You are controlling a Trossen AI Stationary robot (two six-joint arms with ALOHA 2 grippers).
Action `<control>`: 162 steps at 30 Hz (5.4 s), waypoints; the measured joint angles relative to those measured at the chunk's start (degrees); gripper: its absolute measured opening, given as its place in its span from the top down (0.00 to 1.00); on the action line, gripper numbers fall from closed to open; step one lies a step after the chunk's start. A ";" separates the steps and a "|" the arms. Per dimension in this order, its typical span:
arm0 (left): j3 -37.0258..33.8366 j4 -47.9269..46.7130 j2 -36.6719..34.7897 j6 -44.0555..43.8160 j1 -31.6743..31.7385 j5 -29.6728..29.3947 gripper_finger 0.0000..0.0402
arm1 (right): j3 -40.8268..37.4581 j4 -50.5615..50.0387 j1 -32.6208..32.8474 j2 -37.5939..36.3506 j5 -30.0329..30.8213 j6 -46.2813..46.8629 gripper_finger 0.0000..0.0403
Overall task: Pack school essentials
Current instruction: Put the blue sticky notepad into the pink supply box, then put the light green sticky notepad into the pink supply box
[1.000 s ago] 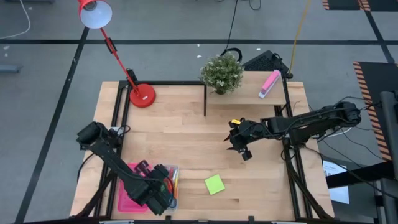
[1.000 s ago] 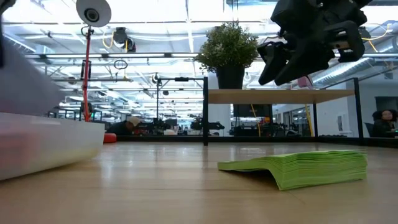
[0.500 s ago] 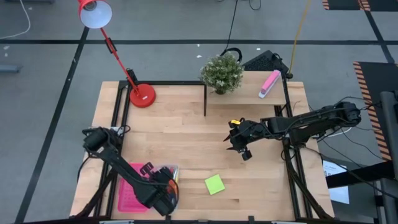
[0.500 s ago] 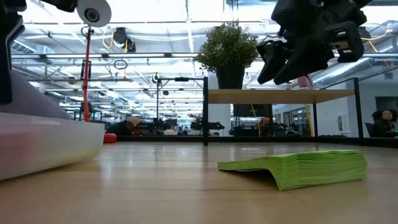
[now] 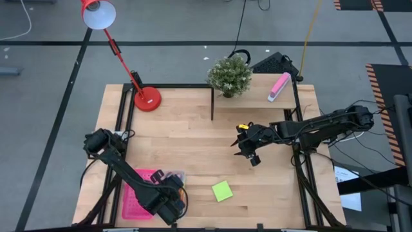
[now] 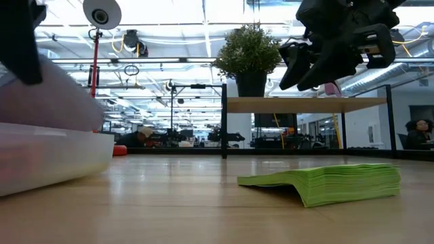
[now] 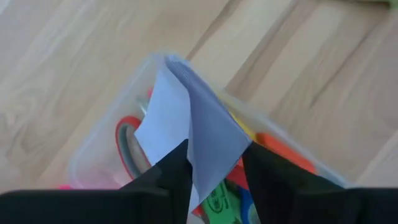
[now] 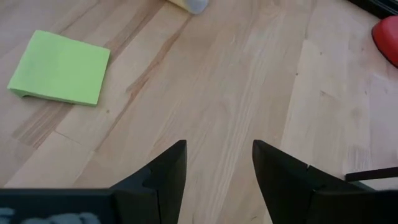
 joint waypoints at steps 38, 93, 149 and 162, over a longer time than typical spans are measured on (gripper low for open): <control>-0.08 -0.23 -0.28 -0.71 2.45 6.34 0.19 | 0.00 9.80 0.06 1.24 -0.50 6.86 0.56; -0.04 0.81 -0.26 3.69 -3.87 -4.74 0.19 | 38.55 43.05 8.98 56.07 -2.02 33.23 1.00; -3.25 4.63 -1.74 8.28 -2.69 6.10 0.97 | 8.46 10.41 22.23 24.70 6.05 26.89 1.00; 2.34 22.09 -1.80 31.78 1.93 -7.43 0.90 | -1.70 16.63 31.28 22.98 18.91 15.14 0.71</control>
